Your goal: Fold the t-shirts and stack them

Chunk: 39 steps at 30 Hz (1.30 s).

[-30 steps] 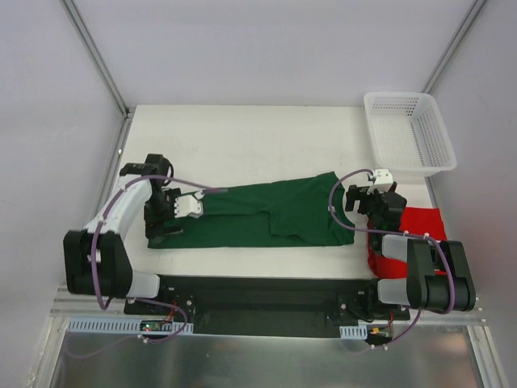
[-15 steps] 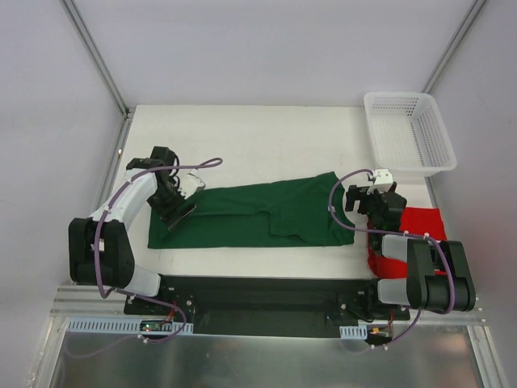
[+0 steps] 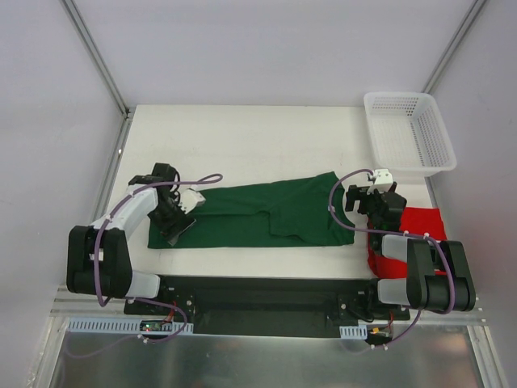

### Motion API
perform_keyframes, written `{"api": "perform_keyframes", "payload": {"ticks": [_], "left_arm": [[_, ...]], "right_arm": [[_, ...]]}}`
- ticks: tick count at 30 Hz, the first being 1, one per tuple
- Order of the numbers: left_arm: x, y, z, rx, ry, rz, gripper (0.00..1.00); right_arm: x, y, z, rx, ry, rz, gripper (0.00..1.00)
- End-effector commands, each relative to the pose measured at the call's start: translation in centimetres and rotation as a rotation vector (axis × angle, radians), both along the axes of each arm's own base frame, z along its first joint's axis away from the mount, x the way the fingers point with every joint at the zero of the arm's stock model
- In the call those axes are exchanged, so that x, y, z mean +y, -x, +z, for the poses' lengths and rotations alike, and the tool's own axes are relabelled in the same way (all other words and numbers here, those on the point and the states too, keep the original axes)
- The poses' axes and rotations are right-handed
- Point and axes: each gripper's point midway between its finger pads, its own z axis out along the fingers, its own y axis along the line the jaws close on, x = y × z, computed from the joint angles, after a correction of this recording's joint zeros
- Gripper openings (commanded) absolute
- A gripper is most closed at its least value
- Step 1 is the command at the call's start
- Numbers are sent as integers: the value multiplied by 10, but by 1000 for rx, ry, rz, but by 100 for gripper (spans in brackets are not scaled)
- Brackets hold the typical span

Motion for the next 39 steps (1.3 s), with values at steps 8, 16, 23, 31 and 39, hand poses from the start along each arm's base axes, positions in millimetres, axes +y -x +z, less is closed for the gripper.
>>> {"api": "perform_keyframes", "payload": {"ticks": [8,16,23,31,39], "left_arm": [[2,-27,-22,-13,-32,-18,67],[8,-39,-25,-25,-56,27,45],[15,-44,-26,-34,-86,45,21],[47,-44,-22,-54,-245,22,15],[67,-42,-15,-61,-339,-14,19]], "right_arm": [[4,-7,16,-68,-1,22,96],[4,-7,16,-68,-1,22,96],[4,-7,16,-68,-2,24,96],[4,-7,16,-68,0,22,96],[4,-7,16,-68,0,22,96]]}}
